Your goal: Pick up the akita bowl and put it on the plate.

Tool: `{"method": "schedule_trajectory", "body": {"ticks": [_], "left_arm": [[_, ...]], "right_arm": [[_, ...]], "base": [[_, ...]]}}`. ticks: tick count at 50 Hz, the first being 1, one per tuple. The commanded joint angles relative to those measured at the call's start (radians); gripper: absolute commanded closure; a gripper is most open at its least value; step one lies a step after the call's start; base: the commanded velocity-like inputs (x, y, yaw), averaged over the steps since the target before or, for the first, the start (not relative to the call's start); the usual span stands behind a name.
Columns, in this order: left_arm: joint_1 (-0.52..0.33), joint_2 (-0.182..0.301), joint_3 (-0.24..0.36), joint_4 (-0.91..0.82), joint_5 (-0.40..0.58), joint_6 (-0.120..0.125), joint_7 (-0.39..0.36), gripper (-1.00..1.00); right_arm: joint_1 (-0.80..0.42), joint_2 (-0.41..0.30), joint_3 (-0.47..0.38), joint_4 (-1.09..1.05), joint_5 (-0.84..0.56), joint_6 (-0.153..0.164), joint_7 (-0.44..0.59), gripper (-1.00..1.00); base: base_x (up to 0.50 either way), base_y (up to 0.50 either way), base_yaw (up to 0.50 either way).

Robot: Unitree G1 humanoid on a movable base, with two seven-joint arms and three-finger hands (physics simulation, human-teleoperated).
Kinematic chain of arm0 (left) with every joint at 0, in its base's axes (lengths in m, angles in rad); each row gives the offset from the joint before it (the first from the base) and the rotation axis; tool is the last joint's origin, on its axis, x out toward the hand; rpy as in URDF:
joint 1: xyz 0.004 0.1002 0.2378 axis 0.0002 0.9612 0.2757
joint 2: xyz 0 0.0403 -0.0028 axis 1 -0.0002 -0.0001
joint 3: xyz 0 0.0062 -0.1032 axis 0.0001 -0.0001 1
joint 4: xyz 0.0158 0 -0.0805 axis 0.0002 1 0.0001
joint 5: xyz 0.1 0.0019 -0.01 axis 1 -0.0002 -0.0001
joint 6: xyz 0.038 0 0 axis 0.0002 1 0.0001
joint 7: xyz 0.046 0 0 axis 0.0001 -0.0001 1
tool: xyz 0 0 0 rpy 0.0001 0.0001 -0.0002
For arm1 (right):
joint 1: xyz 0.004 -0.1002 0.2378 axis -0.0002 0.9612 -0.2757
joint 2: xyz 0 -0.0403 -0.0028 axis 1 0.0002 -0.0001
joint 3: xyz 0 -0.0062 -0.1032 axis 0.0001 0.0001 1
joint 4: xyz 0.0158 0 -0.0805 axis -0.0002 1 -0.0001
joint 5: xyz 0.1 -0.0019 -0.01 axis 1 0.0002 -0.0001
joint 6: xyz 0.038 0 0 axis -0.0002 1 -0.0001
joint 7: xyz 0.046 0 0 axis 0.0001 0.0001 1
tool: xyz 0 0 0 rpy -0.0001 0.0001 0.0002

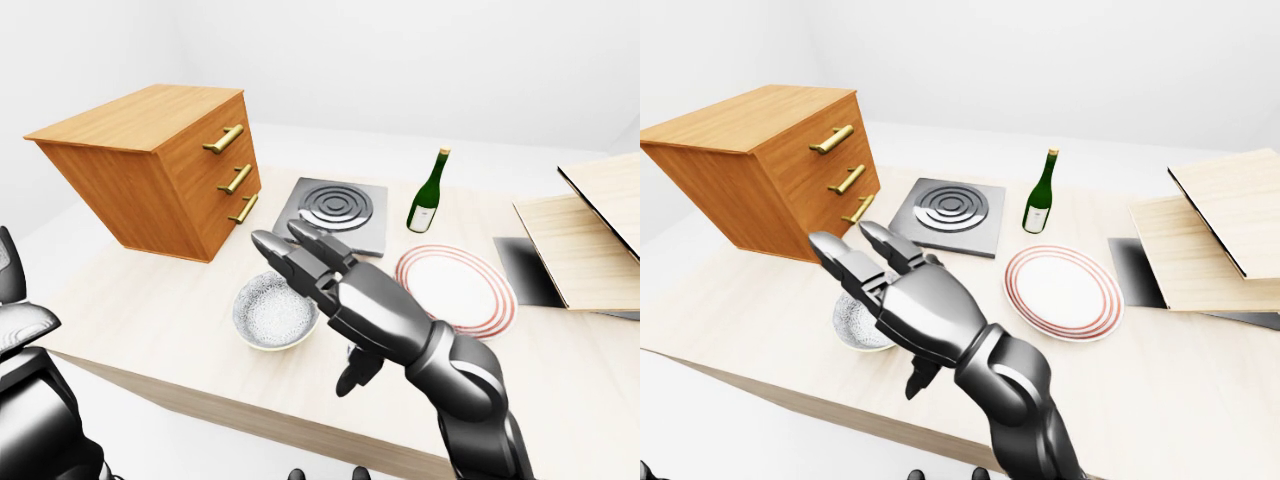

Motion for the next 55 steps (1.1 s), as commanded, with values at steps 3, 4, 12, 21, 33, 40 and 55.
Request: {"method": "schedule_trajectory", "body": {"ticks": [3,4,12,21,33,40,55], "left_arm": [[0.0,0.005,0.004,0.001,-0.009,0.0,0.005,-1.0],[0.0,0.007,0.008,-0.001,-0.016,0.0,0.006,-1.0],[0.001,0.002,-0.001,0.0,0.001,0.0,0.002,-1.0],[0.004,0.002,0.005,-0.003,-0.008,0.0,0.001,-1.0],[0.004,0.003,0.004,0.001,-0.006,0.0,0.0,-1.0],[0.007,0.002,0.005,-0.003,-0.009,0.0,0.0,-1.0],[0.017,-0.006,-0.007,0.003,0.005,0.0,-0.01,-1.0]], "right_arm": [[0.123,0.092,0.076,0.099,-0.263,0.0,0.0,-1.0],[0.125,0.1,0.068,0.109,-0.27,0.0,0.0,-1.0],[0.146,0.126,0.04,0.175,-0.298,0.0,0.0,-1.0],[0.15,0.138,0.041,0.172,-0.315,0.0,0.0,-1.0],[0.146,0.14,0.061,0.243,-0.39,0.0,0.0,-1.0],[0.141,0.143,0.029,0.295,-0.438,0.0,0.0,-1.0],[0.048,0.171,-0.054,0.418,-0.475,0.0,0.0,-1.0]], "base": [[0.0,0.0,0.0],[0.0,0.0,0.0],[0.0,0.0,0.0],[0.0,0.0,0.0],[0.0,0.0,0.0],[0.0,0.0,0.0],[0.0,0.0,0.0]]}}
